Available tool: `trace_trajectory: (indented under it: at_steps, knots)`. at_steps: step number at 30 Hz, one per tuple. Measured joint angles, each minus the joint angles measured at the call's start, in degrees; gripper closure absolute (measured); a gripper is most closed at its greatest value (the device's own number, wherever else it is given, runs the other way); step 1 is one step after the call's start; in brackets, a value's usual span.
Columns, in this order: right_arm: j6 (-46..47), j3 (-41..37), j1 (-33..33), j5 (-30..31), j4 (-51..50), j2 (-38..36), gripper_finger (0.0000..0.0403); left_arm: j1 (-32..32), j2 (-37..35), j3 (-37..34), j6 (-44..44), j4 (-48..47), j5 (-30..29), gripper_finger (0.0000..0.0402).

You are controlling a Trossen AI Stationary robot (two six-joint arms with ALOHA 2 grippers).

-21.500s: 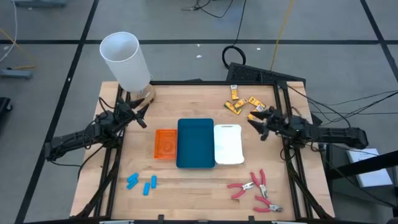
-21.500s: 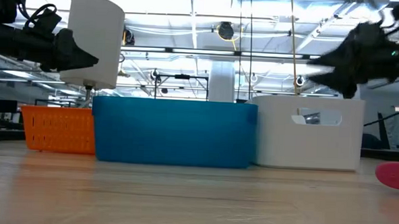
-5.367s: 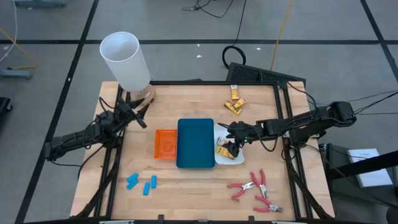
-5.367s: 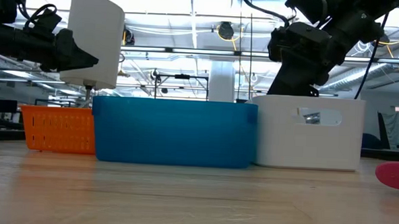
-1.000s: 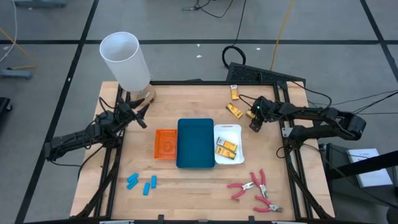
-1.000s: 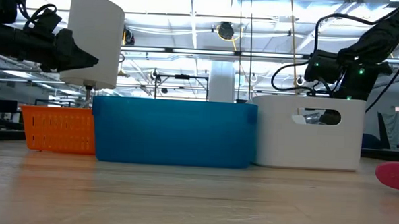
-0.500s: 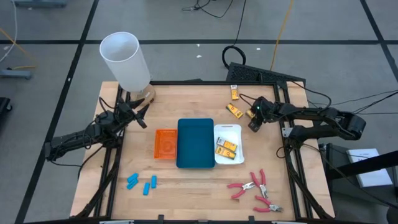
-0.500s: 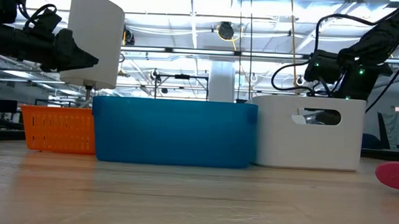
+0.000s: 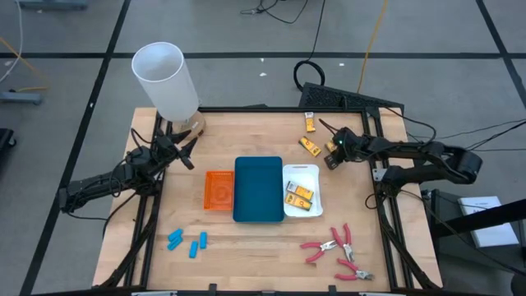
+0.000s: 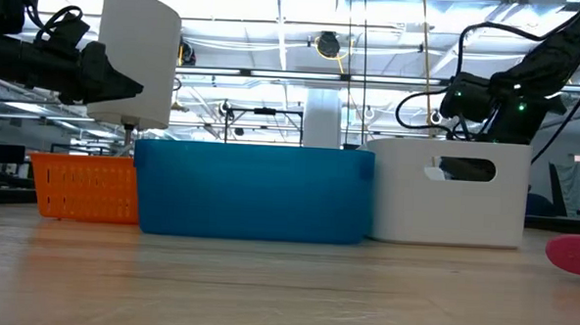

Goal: Pick & Place School Supplies
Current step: Put the yellow crayon box into the white bin

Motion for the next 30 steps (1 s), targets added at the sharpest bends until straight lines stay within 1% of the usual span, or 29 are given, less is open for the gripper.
trace_trajectory:
  at_steps: [4,14,17,24,27,30]
  knots:
    - [2.6,0.0,0.0,-0.2,4.8,0.0,0.0271,0.0,0.0,0.0,0.0,0.0,0.0,0.0220]
    - [2.6,0.0,0.0,-0.1,15.6,-0.1,0.0273,0.0,0.0,0.0,0.0,0.0,0.0,0.0220]
    - [4.0,-1.8,0.5,0.0,23.8,-0.2,0.0273,0.0,0.0,0.0,0.0,0.0,0.0,0.0220]
    - [3.2,-10.3,3.9,-0.2,49.8,-0.2,0.0273,0.0,0.0,0.0,0.0,0.0,0.0,0.0220]
    - [2.3,-13.0,5.6,-0.2,57.4,-0.2,0.0273,0.0,0.0,0.0,0.0,0.0,0.0,0.0220]
    - [2.2,-14.5,7.3,-0.2,61.5,-0.2,0.0273,0.0,0.0,0.0,0.0,0.0,0.0,0.0220]
